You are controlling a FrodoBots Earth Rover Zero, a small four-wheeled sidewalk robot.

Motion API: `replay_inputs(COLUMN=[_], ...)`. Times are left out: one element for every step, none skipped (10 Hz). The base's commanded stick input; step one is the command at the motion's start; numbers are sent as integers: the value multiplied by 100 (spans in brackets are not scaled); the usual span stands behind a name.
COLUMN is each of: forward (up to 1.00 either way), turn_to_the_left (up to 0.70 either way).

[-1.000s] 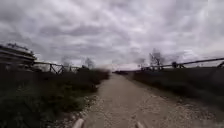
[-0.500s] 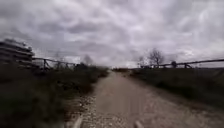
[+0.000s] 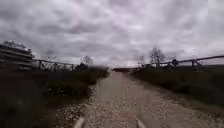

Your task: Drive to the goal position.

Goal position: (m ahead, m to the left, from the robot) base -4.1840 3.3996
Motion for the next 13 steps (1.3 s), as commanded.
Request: replay_inputs(forward=[70,70,70,70,70,70,70,70,70,70,70,70,70], turn_to_the_left=[-24,-23,0,0,0,0,0,0,0,0,0,0,0])
